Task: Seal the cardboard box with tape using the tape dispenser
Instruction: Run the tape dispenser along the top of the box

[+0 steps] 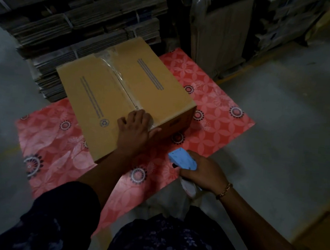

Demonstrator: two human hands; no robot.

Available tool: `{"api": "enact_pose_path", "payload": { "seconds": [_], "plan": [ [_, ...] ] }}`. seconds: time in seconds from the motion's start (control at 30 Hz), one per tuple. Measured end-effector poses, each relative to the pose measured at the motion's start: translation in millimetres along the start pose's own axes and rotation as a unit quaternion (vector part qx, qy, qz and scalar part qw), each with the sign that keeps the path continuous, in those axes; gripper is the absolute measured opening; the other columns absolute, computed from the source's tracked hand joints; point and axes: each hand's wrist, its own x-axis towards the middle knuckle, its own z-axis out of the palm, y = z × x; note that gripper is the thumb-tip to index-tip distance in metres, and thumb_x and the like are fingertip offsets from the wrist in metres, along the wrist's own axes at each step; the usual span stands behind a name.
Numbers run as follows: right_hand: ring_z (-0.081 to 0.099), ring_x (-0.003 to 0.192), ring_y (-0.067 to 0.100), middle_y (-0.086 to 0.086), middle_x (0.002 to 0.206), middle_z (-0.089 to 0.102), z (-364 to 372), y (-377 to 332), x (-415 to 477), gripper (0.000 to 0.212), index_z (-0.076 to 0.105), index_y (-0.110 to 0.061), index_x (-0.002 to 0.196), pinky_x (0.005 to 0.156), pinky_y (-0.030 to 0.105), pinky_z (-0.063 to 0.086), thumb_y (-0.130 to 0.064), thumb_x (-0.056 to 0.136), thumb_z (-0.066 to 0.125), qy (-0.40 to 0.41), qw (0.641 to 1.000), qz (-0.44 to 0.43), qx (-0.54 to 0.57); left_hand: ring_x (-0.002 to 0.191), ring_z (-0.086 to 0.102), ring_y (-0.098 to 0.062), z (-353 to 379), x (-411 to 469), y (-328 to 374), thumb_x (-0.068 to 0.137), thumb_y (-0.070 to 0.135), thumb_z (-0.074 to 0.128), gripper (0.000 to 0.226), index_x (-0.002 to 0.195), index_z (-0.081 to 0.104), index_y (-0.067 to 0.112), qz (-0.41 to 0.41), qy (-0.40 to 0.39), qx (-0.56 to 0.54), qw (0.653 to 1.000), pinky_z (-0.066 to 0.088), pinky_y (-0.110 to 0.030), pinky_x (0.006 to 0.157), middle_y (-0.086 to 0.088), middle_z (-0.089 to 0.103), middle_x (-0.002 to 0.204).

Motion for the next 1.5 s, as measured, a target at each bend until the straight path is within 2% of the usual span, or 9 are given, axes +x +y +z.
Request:
{"api": "enact_pose_path", "payload": {
  "seconds": [0.13,0.27,0.47,0.57,0.7,0.83,1.0,1.2,1.5],
  "plan": [
    [0.068,0.096,0.011,-0.013,0.109,0.073,3.4,4.3,-5.5,0.048,0.062,-0.037,0.125,0.085,0.031,0.054,-0.042,0.079,0.074,0.016,0.999,0.004,0.032,0.117,0.053,-0.033,4.9,-1.7,0.6,0.096,0.068,0.038,0.063,0.118,0.052,0.011,-0.001,-0.017,0.023,1.000,0.039,-0.052,0.084,-0.011,0.057,0.134],
    [0.069,0.094,0.011,-0.014,0.108,0.073,8.3,8.1,-7.3,0.050,0.061,-0.037,0.126,0.084,0.031,0.054,-0.043,0.079,0.074,0.031,0.999,-0.002,0.038,0.125,0.048,-0.035,4.4,-1.7,-1.1,0.094,0.059,0.044,0.056,0.123,0.047,0.011,0.014,-0.039,0.020,0.999,0.037,-0.056,0.090,-0.013,0.051,0.140],
    [0.066,0.098,0.009,-0.018,0.109,0.068,4.1,5.0,-11.7,0.062,0.054,-0.041,0.136,0.075,0.018,0.046,-0.043,0.078,0.075,0.044,0.997,-0.015,0.055,0.127,0.044,-0.035,-5.4,-2.3,-0.3,0.076,0.053,0.066,0.067,0.126,0.045,0.014,0.017,-0.090,0.023,0.995,0.038,-0.055,0.090,-0.012,0.047,0.143],
    [0.062,0.096,0.005,-0.020,0.109,0.066,-1.7,3.4,-13.7,0.062,0.054,-0.041,0.137,0.070,0.005,0.039,-0.039,0.079,0.076,0.058,0.996,-0.028,0.056,0.127,0.047,-0.034,-4.0,-3.2,-6.6,0.078,0.067,0.064,0.074,0.127,0.048,0.014,0.024,-0.070,0.004,0.997,0.037,-0.053,0.089,-0.011,0.050,0.144],
    [0.067,0.100,0.008,-0.017,0.116,0.070,-7.0,1.9,-12.4,0.063,0.054,-0.042,0.137,0.081,0.023,0.051,-0.043,0.079,0.077,0.066,0.995,-0.039,0.059,0.135,0.048,-0.028,2.1,-6.4,-15.6,0.097,0.066,0.036,0.063,0.136,0.052,0.018,0.019,-0.023,-0.031,0.999,0.037,-0.051,0.094,-0.007,0.052,0.150],
    [0.067,0.096,0.007,-0.018,0.112,0.070,-9.8,1.7,-8.6,0.060,0.055,-0.042,0.134,0.075,0.019,0.049,-0.045,0.079,0.077,0.069,0.995,-0.048,0.050,0.135,0.045,-0.033,6.2,-8.2,-14.8,0.092,0.055,0.054,0.062,0.140,0.047,0.016,0.032,-0.048,-0.028,0.998,0.037,-0.052,0.095,-0.011,0.048,0.152],
    [0.069,0.098,0.008,-0.015,0.117,0.071,-11.7,0.2,-6.9,0.067,0.052,-0.042,0.137,0.086,0.035,0.057,-0.052,0.075,0.075,0.057,0.996,-0.053,0.041,0.139,0.039,-0.037,1.3,-6.3,-18.8,0.069,0.032,0.074,0.085,0.144,0.039,0.016,0.041,-0.126,-0.042,0.990,0.036,-0.055,0.097,-0.013,0.040,0.157],
    [0.068,0.093,0.006,-0.016,0.112,0.072,-15.6,-1.0,-7.9,0.071,0.052,-0.044,0.135,0.075,0.025,0.053,-0.059,0.068,0.068,0.057,0.996,-0.058,0.035,0.118,0.052,-0.034,2.7,1.4,-9.8,0.084,0.077,0.045,0.074,0.120,0.054,0.014,0.020,-0.041,-0.032,0.998,0.036,-0.049,0.085,-0.011,0.057,0.133],
    [0.067,0.094,0.005,-0.017,0.112,0.071,-11.5,-0.2,-9.3,0.060,0.056,-0.040,0.134,0.069,0.014,0.042,-0.042,0.077,0.077,0.039,0.998,-0.044,0.030,0.108,0.050,-0.034,3.0,3.9,4.1,0.083,0.052,0.059,0.052,0.114,0.045,0.013,0.002,-0.058,0.004,0.998,0.041,-0.053,0.082,-0.014,0.053,0.123]
  ]
}}
